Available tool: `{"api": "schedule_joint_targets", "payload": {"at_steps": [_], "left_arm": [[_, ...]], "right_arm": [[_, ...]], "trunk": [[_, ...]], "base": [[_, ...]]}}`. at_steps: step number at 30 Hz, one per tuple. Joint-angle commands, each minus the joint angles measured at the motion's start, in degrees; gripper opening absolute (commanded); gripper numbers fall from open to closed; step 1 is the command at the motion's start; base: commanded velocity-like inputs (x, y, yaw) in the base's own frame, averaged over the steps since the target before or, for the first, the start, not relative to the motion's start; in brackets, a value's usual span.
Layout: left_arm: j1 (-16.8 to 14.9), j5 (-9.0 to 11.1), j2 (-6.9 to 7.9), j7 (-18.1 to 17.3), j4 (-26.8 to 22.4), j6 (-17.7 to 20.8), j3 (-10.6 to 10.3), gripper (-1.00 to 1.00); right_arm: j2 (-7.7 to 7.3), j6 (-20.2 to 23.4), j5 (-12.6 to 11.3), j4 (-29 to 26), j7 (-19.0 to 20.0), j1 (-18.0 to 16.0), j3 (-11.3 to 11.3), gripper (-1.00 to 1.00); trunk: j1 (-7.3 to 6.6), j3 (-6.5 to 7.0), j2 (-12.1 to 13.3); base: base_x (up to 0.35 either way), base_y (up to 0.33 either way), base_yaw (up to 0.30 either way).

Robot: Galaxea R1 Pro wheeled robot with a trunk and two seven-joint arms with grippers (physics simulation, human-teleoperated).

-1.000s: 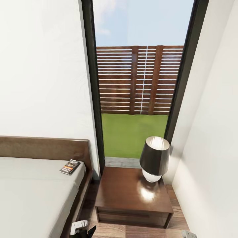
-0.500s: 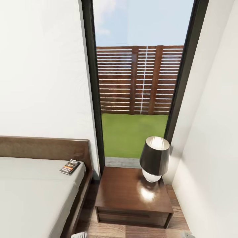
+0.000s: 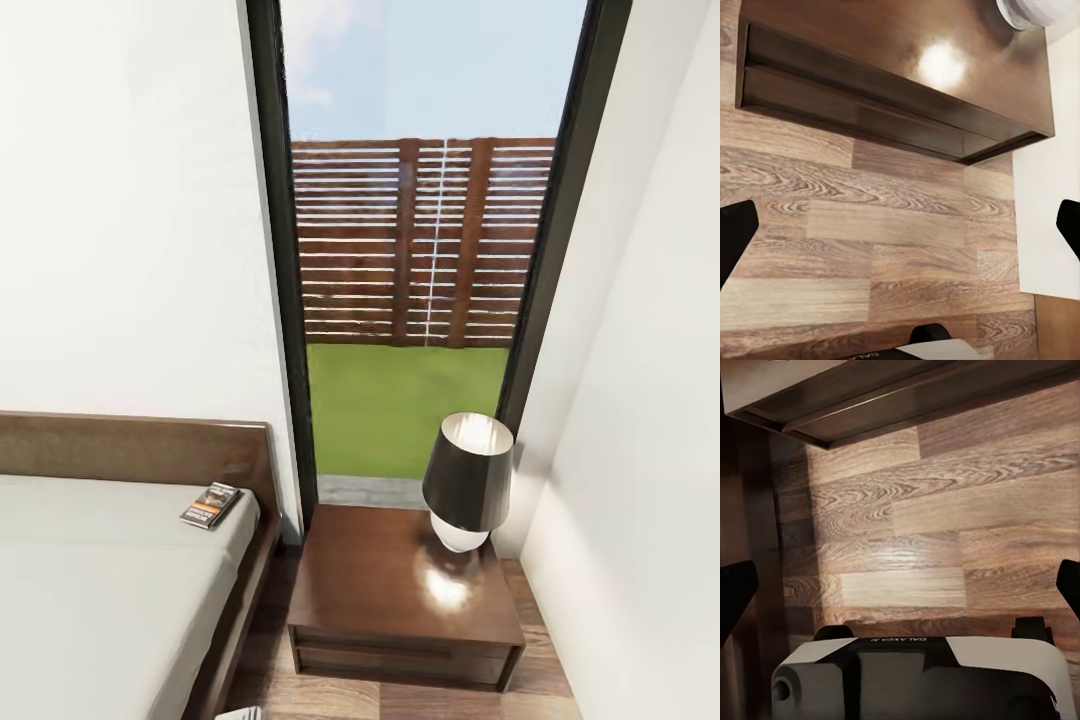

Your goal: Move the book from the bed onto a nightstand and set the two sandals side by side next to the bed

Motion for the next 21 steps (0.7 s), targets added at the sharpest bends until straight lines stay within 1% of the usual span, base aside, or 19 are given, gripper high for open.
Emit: {"api": "schedule_joint_targets", "payload": {"at_steps": [1, 8, 21], "left_arm": [[-0.06, -0.01, 0.01, -0.23, 0.09, -0.16, 0.17, 1.00], [-0.06, -0.02, 0.05, -0.23, 0.12, -0.16, 0.16, 1.00], [-0.06, -0.02, 0.01, -0.22, 0.12, -0.16, 0.14, 1.00]], "right_arm": [[-0.03, 0.04, -0.17, 0.22, 0.27, -0.11, -0.44, 1.00], [-0.03, 0.04, -0.17, 0.23, 0.27, -0.11, -0.44, 1.00], [-0.03, 0.04, -0.18, 0.23, 0.27, -0.11, -0.44, 1.00]], "trunk": [[0.05, -0.13, -0.13], [0.05, -0.13, -0.13], [0.05, -0.13, -0.13]], "base": [[0.112, 0.000, 0.000], [0.264, 0.000, 0.000], [0.328, 0.000, 0.000]]}}
